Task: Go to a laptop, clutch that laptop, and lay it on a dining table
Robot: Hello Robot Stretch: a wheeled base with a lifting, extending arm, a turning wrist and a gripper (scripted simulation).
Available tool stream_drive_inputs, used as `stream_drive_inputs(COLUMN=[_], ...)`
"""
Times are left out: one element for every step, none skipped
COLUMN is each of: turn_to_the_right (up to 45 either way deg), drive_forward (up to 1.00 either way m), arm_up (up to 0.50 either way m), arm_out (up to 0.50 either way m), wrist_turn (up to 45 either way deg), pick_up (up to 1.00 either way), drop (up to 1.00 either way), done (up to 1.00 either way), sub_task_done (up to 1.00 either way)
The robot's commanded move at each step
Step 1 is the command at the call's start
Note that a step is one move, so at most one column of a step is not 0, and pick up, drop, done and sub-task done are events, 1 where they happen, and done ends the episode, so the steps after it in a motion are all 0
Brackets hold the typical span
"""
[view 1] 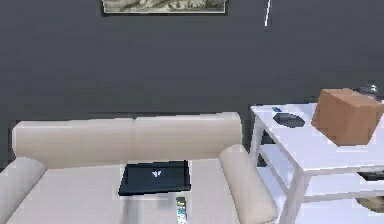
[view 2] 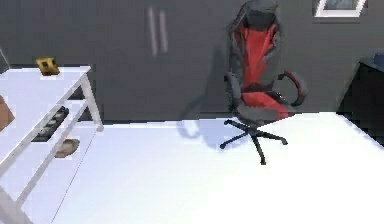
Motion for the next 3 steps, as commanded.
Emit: stream_drive_inputs(turn_to_the_right=[0.0, -45.0, -45.0], drive_forward=[0.45, 0.0, 0.0], arm_up=[0.0, 0.0, 0.0], arm_out=[0.0, 0.0, 0.0], wrist_turn=[0.0, 0.0, 0.0], pick_up=[0.0, 0.0, 0.0], drop=[0.0, 0.0, 0.0], done=[0.0, 0.0, 0.0], sub_task_done=[0.0, 0.0, 0.0])
